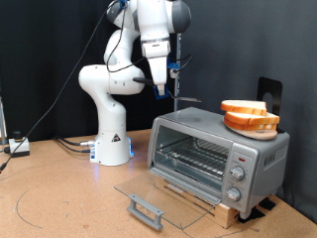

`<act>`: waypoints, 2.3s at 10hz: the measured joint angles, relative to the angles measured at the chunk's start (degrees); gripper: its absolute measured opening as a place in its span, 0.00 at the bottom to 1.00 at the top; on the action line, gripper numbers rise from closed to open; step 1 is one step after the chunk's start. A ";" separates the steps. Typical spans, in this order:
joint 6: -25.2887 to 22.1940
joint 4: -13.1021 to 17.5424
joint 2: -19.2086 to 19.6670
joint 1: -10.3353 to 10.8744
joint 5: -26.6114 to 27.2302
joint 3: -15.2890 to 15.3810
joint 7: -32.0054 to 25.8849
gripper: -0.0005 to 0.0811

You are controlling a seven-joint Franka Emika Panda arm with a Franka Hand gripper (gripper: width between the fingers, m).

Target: Make a piece of toast with the oven

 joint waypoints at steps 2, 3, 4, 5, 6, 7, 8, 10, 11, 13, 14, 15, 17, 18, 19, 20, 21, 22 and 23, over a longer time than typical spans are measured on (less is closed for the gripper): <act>2.87 -0.47 2.13 -0.01 0.50 1.69 0.00 0.49; 5.43 -0.52 3.38 0.00 1.90 3.03 0.03 0.49; 7.89 -0.44 4.63 0.00 3.71 4.39 0.03 0.49; 9.87 -0.13 5.81 0.02 5.24 5.65 0.03 0.49; 11.20 0.34 6.82 0.04 6.64 6.69 0.03 0.49; 11.64 0.98 7.59 0.06 7.65 7.34 0.03 0.49; 11.69 1.64 8.09 0.11 8.31 7.64 -0.03 0.49; 11.69 2.49 8.23 0.47 9.23 7.69 -0.81 0.49; 11.69 2.80 8.15 0.77 9.96 7.62 -1.27 0.49; 11.69 3.28 7.92 1.13 10.58 7.58 -1.45 0.49; 11.69 3.53 7.89 1.19 10.74 7.64 -1.45 0.49; 11.91 3.76 7.91 1.19 10.97 7.87 -1.33 0.49; 14.12 4.37 8.35 0.89 11.36 9.75 0.16 0.49; 15.67 4.97 8.96 0.60 11.58 11.26 1.31 0.49; 16.84 5.81 9.87 0.27 11.85 12.81 2.58 0.49; 17.72 6.75 10.99 -0.08 12.00 14.27 3.61 0.49; 18.40 7.67 12.18 -0.47 12.03 15.60 4.45 0.49; 19.29 8.54 13.37 -0.94 12.05 16.93 5.42 0.49; 20.24 9.42 14.58 -1.55 12.07 18.30 6.44 0.49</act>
